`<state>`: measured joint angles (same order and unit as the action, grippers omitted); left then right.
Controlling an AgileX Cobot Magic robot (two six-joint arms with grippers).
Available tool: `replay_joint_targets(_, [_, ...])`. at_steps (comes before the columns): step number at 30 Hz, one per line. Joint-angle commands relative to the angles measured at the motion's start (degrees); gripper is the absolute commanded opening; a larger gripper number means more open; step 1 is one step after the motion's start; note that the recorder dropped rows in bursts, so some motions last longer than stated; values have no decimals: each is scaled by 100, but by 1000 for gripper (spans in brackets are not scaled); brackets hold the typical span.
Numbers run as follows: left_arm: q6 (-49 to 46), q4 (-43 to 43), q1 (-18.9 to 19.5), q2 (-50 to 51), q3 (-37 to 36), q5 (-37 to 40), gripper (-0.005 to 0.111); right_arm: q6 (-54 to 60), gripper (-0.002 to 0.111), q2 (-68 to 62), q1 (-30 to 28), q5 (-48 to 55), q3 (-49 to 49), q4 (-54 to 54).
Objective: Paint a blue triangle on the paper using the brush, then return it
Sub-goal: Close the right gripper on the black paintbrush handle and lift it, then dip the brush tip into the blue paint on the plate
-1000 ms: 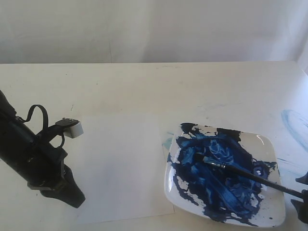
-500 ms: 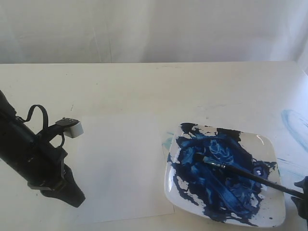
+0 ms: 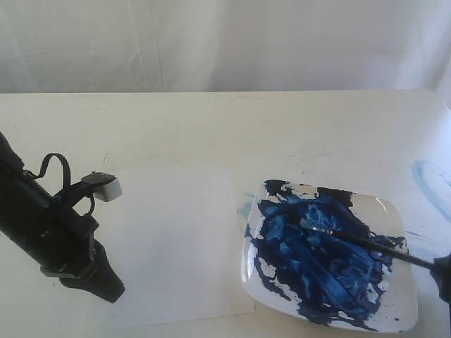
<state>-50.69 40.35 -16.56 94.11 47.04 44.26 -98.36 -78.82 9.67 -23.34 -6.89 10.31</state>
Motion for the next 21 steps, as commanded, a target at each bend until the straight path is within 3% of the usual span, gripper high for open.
replay_joint_targets(1, [-45,72,-20,-8,-33,74,0,374,6,-2,-49,-1523,8,39])
replay_joint_targets(8, [-45,72,-20,-8,-33,74,0,809,0,104,-49,-4391,8,182])
replay_joint_targets(15, [-45,72,-20,-8,-33,101,0,1565,0,476,-49,-4588,-9,170])
replay_joint_targets(17, [-45,72,-20,-8,-33,123,0,2426,0,590,-49,-4626,-106,170])
replay_joint_targets(21, [-45,72,-20,-8,-33,140,0,5897,0,851,-49,-4662,-425,-379])
